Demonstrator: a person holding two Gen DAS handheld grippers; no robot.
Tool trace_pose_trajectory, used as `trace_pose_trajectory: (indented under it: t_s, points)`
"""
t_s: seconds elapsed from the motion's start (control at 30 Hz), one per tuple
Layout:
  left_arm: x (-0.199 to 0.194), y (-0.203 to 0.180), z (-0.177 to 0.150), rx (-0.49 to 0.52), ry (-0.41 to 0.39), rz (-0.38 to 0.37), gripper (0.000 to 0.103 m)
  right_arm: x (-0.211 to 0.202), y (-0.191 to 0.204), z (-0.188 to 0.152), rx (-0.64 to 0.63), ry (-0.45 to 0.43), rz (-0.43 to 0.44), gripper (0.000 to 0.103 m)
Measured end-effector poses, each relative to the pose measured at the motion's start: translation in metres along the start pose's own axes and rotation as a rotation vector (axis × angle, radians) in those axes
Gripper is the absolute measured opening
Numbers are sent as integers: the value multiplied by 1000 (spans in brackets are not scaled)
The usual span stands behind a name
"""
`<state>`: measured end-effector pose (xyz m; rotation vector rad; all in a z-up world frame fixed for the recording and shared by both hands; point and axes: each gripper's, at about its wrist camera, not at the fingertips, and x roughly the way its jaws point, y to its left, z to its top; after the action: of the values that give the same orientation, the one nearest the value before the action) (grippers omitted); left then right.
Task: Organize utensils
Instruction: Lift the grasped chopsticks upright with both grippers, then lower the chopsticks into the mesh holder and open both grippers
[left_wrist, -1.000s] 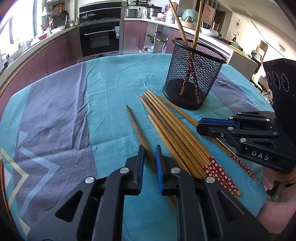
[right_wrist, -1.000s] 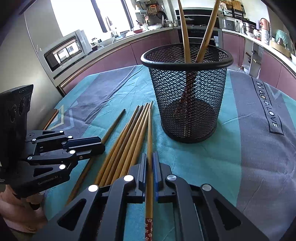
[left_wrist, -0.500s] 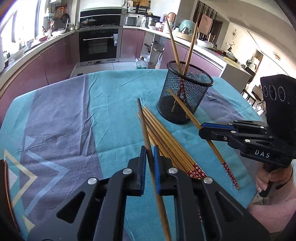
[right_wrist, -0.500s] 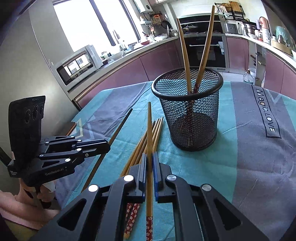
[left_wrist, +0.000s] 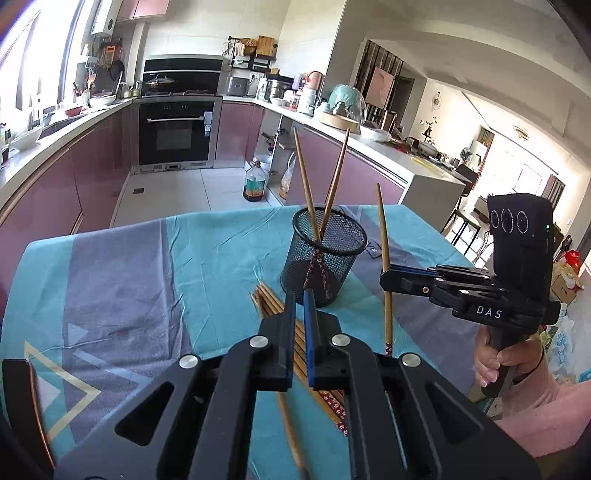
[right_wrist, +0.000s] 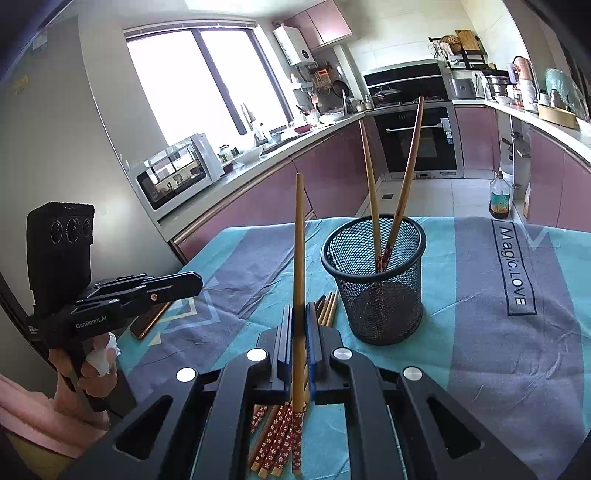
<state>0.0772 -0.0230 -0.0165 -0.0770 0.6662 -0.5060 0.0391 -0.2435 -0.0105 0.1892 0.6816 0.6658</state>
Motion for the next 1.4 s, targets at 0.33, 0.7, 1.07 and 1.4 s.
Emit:
trace_pose_trajectory:
  t_s: [0.33, 0.7, 1.07, 1.4]
  points:
    - [47, 4, -23, 32, 158, 94, 20, -7, -6, 2, 8, -13, -6, 5]
    - [101, 10, -53, 76, 301, 188, 24, -3, -6, 3, 7, -6, -15, 5]
    - [105, 9, -47, 42, 275, 215, 8, -2, -5, 5, 3, -12, -19, 5]
    - [43, 8, -17, 32, 131, 101, 7, -12, -4, 13, -15, -51, -17, 5]
